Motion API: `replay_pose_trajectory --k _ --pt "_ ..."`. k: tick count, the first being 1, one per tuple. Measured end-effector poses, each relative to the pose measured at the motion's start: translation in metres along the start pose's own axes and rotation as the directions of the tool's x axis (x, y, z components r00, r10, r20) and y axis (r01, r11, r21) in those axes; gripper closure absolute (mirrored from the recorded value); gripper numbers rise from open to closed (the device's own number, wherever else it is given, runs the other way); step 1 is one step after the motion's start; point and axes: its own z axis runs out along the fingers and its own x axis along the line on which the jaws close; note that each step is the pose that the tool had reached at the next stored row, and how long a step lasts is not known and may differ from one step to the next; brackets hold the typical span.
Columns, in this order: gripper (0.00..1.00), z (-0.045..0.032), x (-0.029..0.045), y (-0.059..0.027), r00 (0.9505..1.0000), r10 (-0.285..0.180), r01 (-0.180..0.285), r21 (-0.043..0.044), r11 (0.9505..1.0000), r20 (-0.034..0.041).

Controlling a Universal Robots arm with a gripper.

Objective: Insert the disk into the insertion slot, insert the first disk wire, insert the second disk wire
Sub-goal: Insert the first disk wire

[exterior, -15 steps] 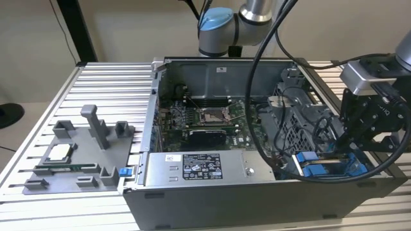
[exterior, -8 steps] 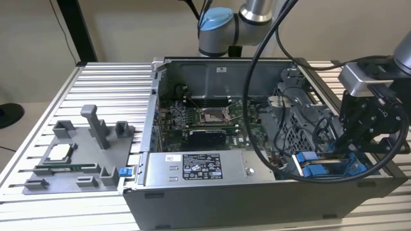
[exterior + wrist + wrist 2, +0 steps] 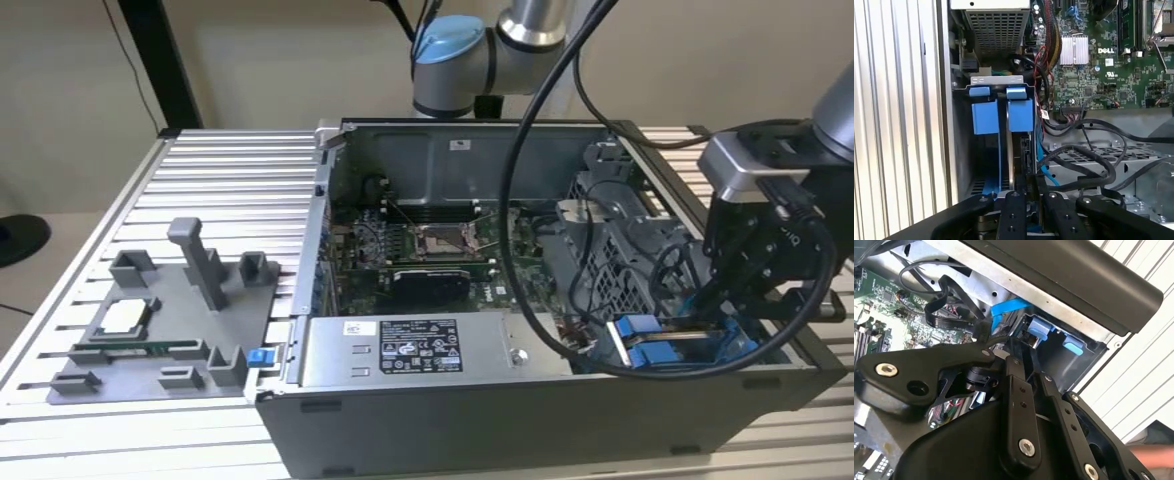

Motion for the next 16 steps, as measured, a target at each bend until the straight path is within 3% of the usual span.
replay_pose_trajectory --k 16 --pt "1.00 0.0029 -0.0009 0.0007 1.0000 0.002 -0.002 0.0000 1.0000 0.0019"
